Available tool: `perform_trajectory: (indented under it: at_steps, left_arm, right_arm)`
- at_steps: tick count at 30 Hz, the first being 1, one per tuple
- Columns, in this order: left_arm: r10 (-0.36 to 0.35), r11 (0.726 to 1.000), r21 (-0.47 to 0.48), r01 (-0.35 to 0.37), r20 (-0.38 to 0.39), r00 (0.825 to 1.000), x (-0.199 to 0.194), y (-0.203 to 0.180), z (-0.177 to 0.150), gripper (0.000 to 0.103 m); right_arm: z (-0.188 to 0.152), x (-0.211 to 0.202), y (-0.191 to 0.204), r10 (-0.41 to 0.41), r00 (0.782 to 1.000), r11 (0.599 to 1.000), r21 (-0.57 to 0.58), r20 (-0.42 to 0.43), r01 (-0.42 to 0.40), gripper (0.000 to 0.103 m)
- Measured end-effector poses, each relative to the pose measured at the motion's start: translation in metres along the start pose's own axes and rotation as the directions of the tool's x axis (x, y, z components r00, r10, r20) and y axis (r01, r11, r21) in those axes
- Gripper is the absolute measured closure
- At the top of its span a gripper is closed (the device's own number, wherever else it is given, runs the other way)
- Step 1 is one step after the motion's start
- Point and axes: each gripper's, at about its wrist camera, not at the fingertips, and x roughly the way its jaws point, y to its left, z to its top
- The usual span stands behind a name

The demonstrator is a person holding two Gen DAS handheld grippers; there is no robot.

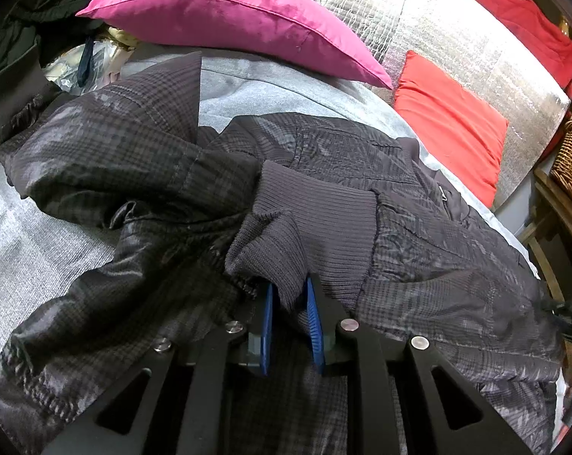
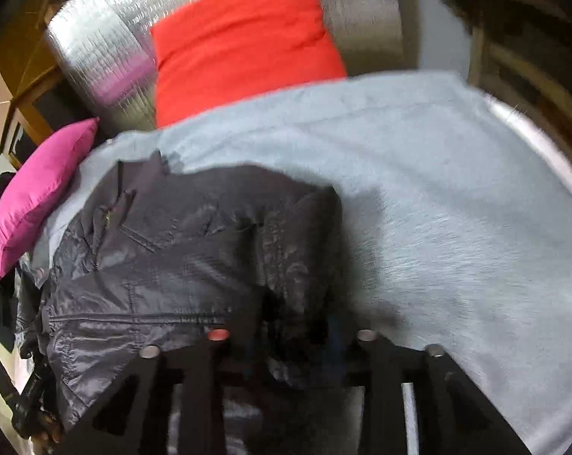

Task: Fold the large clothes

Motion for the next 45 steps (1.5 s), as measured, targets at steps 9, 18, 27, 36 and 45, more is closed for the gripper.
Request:
perform_trajectory:
  at_steps: [9, 18, 27, 36, 45]
  left_arm:
    - [0.004, 1.0, 0.005, -0.004, 0.0, 1.0, 0.0, 0.0, 0.0, 0.083]
    - [0.006, 1.0, 0.01, -0.005, -0.142, 0.99, -0.023, -0.003, 0.014, 0.038]
    - [0.062, 0.996, -0.077, -0.053, 0.124, 0.99, -0.135, 0.146, 0.081, 0.02]
    - [0.44, 0.873, 0.118, -0.472, 0.222, 0.87, -0.07, 0.23, 0.143, 0.021]
    - [0.53, 0.836, 0.1, -0.539, 0.108, 0.841, -0.038, 0.263, 0.169, 0.093]
  right_arm:
    - [-0.073, -0.026, 0.03, 0.188, 0.971, 0.98, -0.031, -0.146, -0.195, 0.037]
    - [-0.127, -0.104, 0.111, 0.186, 0.981, 0.958, -0.233, 0.053, -0.169, 0.031]
    - [-0.186, -0.035, 0.156, 0.128, 0.991, 0.93, -0.343, -0.03, -0.13, 0.027]
    - [-0.19, -0.029, 0.16, 0.129, 0.991, 0.923, -0.361, -0.031, -0.132, 0.018]
    - [-0.189, -0.028, 0.16, 0.142, 0.989, 0.925, -0.351, -0.031, -0.144, 0.017]
